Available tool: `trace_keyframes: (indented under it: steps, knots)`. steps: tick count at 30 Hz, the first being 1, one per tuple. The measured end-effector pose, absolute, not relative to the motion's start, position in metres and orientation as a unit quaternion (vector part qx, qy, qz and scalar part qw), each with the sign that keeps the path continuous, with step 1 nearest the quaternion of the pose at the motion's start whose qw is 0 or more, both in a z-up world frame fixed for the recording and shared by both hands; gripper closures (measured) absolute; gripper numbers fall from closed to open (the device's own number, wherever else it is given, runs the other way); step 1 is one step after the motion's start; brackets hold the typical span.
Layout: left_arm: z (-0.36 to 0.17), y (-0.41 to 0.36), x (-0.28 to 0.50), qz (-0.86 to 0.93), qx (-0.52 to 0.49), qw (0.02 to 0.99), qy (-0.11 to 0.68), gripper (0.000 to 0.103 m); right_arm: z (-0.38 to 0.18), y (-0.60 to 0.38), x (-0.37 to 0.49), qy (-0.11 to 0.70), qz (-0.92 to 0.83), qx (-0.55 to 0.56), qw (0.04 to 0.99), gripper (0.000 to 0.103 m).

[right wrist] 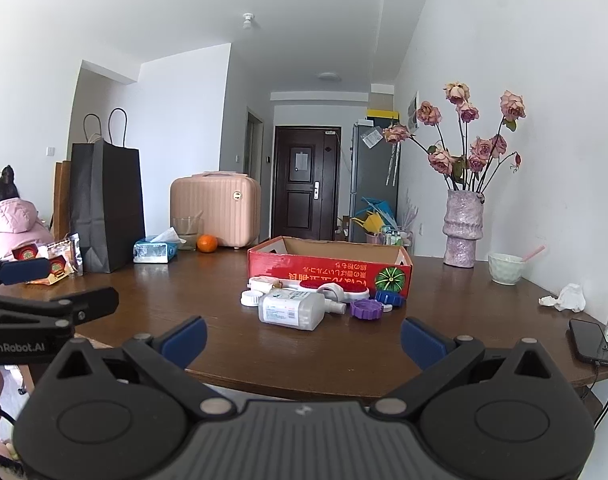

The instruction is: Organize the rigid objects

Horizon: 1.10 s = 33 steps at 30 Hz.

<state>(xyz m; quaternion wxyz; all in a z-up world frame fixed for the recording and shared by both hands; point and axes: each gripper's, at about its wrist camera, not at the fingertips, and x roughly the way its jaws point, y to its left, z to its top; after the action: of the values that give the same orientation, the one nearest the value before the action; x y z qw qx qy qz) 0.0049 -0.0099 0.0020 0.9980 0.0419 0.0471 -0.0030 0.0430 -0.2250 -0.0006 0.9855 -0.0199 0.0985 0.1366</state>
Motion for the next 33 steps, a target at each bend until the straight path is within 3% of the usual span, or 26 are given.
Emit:
trace_keyframes:
  steps: [16, 27, 33]
  knots:
    - [0.0, -0.003, 0.013, 0.013, 0.034, 0.998, 0.054, 0.0, -0.002, -0.221, 0.046, 0.09, 0.137, -0.024, 0.986, 0.0]
    - [-0.013, 0.014, 0.07, 0.018, 0.029, 0.993, 0.113, 0.0, -0.018, -0.207, 0.091, 0.1, 0.133, -0.038, 0.985, 0.0]
    - [-0.014, 0.019, 0.113, -0.01, -0.007, 0.991, 0.136, 0.0, -0.028, -0.222, 0.146, 0.138, 0.156, 0.011, 0.978, 0.0]
